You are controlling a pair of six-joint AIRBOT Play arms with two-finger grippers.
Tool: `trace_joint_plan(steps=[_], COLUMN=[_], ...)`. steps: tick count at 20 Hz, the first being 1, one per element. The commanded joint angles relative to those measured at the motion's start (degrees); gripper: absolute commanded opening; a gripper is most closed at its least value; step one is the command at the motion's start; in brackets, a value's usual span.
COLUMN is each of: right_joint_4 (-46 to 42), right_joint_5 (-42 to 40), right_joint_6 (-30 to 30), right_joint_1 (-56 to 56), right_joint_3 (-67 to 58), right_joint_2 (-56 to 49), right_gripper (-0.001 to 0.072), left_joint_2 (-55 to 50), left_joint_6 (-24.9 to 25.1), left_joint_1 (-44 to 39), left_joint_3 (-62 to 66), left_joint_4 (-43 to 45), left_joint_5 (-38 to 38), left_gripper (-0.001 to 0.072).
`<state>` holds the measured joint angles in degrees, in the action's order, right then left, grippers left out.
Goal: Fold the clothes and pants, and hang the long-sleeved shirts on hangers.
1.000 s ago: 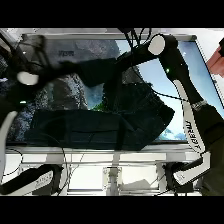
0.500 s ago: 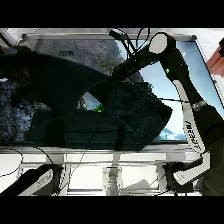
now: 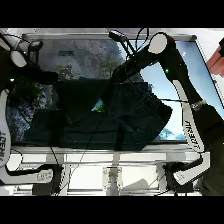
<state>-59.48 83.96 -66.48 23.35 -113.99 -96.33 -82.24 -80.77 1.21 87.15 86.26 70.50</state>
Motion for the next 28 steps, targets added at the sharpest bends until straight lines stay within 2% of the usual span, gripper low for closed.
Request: trace_joint_plan(steps=[1,2,4,6,7,8,10,14,15,16,17,24,28], right_joint_4=[0.81,0.81,0.79,0.74,0.74,0.74,0.79,0.76,0.76,0.76,0.76,0.79,0.81], right_joint_5=[-1.03,-1.11,-1.16,-1.57,-2.05,-2.69,-3.23,-2.97,-2.97,-2.97,-2.97,-2.91,-2.73], right_joint_6=[-0.15,-0.15,-0.13,-0.15,-0.17,-0.39,-0.59,-0.61,-0.61,-0.61,-0.61,-0.59,-0.59], right_joint_1=[0.02,0.02,0.02,0.02,0.02,0.02,0.02,0.02,0.02,0.02,0.02,0.02,0.02], right_joint_3=[0.02,0.02,0.02,0.0,0.02,0.0,0.0,0.0,0.0,0.0,0.0,0.0,0.0], right_joint_2=[-0.96,-1.42,-2.43,-3.32,-3.52,-3.69,-3.72,-3.72,-3.72,-3.72,-3.72,-3.72,-3.72], right_gripper=[0.0015,0.0015,0.0015,0.0015,0.0015,0.0015,0.0015,0.0015,0.0015,0.0015,0.0015,0.0015,0.0015], left_joint_2=[-3.78,-3.39,-1.79,0.17,0.66,0.72,0.68,0.68,0.68,0.68,0.68,0.66,-2.1], left_joint_6=[0.26,0.59,8.02,17.55,17.99,15.52,8.81,7.63,7.17,6.01,5.66,0.59,-0.52], left_joint_1=[-0.44,-0.44,-0.72,-2.6,-3.52,-4.04,-3.21,0.26,0.55,0.7,1.05,2.75,2.91], left_joint_3=[0.11,0.13,0.13,0.11,0.11,0.04,-1.44,-8.22,-10.25,-12.52,-14.93,-24.9,-25.03], left_joint_4=[-0.2,1.46,2.82,2.25,2.21,1.44,-2.45,-15.5,-16.31,-16.04,-15.87,-16.52,-19.71], left_joint_5=[-1.14,-0.94,1.99,9.68,13.84,18.6,21.84,21.84,21.55,21.2,20.28,-1.09,-7.69], left_gripper=[0.0207,0.0207,0.0207,0.0206,0.0205,0.0204,0.0203,0.0206,0.025,0.0399,0.0491,0.049,0.0468])
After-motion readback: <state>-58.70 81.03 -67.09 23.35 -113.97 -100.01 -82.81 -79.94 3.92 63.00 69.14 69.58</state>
